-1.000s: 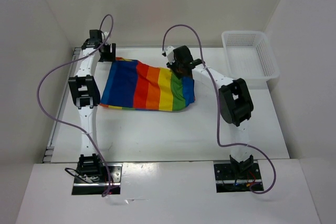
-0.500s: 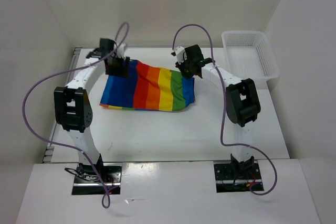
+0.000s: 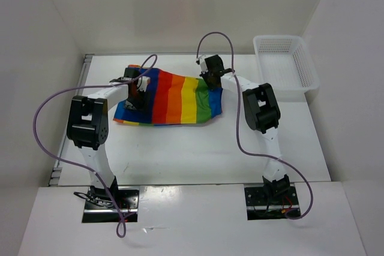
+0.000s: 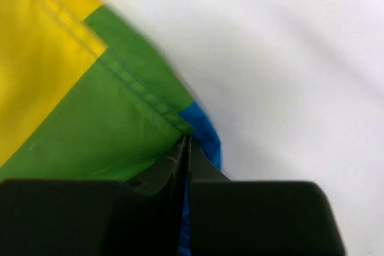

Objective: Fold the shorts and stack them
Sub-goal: Fold the shorts

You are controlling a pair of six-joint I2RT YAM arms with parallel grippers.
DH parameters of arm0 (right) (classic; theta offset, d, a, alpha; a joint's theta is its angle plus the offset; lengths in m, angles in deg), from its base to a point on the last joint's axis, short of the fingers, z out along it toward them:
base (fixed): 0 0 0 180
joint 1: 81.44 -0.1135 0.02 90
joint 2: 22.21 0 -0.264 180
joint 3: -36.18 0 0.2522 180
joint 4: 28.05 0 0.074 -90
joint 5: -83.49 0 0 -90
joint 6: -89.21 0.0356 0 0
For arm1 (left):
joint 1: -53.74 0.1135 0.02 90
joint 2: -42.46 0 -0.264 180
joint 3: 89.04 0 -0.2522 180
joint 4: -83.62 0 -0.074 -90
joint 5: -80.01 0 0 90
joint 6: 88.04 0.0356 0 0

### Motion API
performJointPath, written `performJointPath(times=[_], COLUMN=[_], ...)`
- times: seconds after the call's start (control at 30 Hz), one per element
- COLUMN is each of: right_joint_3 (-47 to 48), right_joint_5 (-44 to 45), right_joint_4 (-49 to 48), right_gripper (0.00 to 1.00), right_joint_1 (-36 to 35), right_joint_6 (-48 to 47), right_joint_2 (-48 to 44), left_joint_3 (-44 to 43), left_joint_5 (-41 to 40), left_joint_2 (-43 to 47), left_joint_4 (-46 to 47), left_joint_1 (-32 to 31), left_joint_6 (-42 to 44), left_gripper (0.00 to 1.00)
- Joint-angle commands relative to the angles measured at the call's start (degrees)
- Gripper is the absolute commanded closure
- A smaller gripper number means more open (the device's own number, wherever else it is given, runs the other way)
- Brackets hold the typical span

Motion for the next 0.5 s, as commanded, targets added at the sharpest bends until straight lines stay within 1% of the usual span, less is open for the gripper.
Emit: performJointPath(times=[0.0,0.03,0.13,0.2,0.23,0.27,0.3,0.4,0.47], right_joint_3=[6.06,9.04,12.83,13.63,14.42,14.95,15.48,17.15,18.37], right_joint_5=[16.75,17.81,18.44,15.82,13.63,11.43,6.79,2.02,1.39], right_joint_4=[-6.32,-6.33,-6.33,-6.33,-4.59,-3.61,-2.47,0.43,2.19], right_gripper=[0.95,0.95,0.95,0.95,0.95,0.92,0.9,0.87,0.86], right_joint_1=[0.99,0.99,0.99,0.99,0.99,0.99,0.99,0.99,0.47], right_joint_6=[3.8,3.8,3.8,3.8,2.41,2.4,1.7,1.7,1.7], right_joint_2=[4.37,5.85,7.27,7.27,6.14,5.26,4.21,-0.97,-5.26], left_joint_3=[6.59,7.82,8.62,9.24,9.24,9.24,8.54,6.96,6.07], left_joint_5=[-6.96,-6.96,-6.96,-6.26,-5.64,-5.64,-5.64,-5.11,-4.5], left_joint_2=[-4.97,-4.37,-4.36,-3.84,-3.83,-3.83,-3.83,-4.36,-4.89], left_joint_4=[-2.03,-2.03,-2.03,-1.5,-1.5,-1.5,-2.2,-2.82,-3.35], left_joint_1=[0.86,0.86,0.86,0.86,0.86,0.86,0.86,0.33,0.33], left_joint_6=[0.49,0.49,0.49,0.49,0.49,0.49,0.49,0.49,0.49], left_gripper=[0.29,0.29,0.29,0.29,0.28,0.28,0.28,0.27,0.27])
